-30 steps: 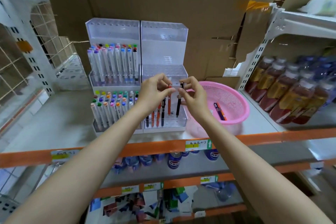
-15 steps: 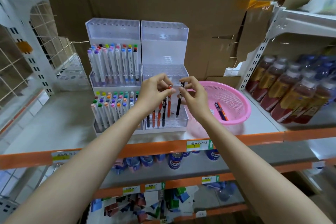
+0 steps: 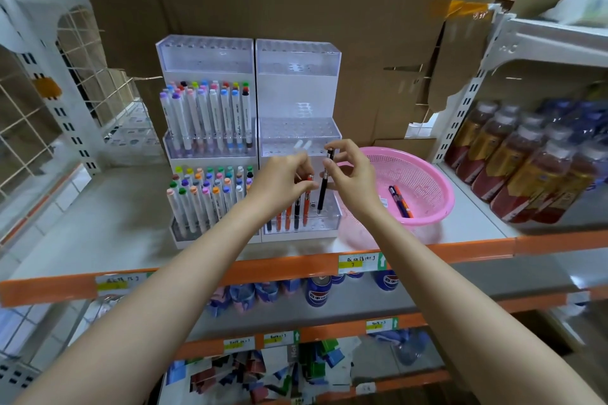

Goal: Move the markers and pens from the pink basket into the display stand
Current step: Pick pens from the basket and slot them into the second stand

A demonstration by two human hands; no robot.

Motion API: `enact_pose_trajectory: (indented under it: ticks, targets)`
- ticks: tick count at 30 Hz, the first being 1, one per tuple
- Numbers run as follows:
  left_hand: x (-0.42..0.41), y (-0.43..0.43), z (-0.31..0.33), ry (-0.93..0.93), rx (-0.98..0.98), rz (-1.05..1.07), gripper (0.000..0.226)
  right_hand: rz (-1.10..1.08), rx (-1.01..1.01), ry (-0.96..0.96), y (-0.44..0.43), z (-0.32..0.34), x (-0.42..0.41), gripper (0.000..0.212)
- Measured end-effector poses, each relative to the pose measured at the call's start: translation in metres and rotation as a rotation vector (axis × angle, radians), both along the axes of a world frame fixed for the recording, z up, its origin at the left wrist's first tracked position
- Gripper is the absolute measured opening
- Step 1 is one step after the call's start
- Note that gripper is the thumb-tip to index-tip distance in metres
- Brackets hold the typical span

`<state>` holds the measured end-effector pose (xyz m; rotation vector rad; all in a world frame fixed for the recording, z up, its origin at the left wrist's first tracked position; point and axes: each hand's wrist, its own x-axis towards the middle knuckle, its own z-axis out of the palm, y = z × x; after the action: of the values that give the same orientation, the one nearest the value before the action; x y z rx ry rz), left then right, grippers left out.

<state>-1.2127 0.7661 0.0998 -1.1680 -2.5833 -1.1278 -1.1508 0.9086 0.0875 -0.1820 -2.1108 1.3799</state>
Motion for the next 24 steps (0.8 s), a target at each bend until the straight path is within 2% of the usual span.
enact_pose_trajectory:
  ticks: [12,16,24]
  targets:
    - [-0.0009,0.0027,-0.0007,0.023,-0.057,0.070,0.019,0.008,0.030,0.014,-0.0013,-0.0001,0.0025,0.015]
    - [-0.0013,0.0019,-0.0026,0.079,-0.154,0.059,0.023,0.020,0.025,0.021,-0.0023,-0.0009,0.0010,0.015]
    - [-0.0016,0.0015,-0.0024,0.133,-0.214,0.069,0.022,0.025,0.047,0.028,0.0000,-0.0041,-0.0010,0.015]
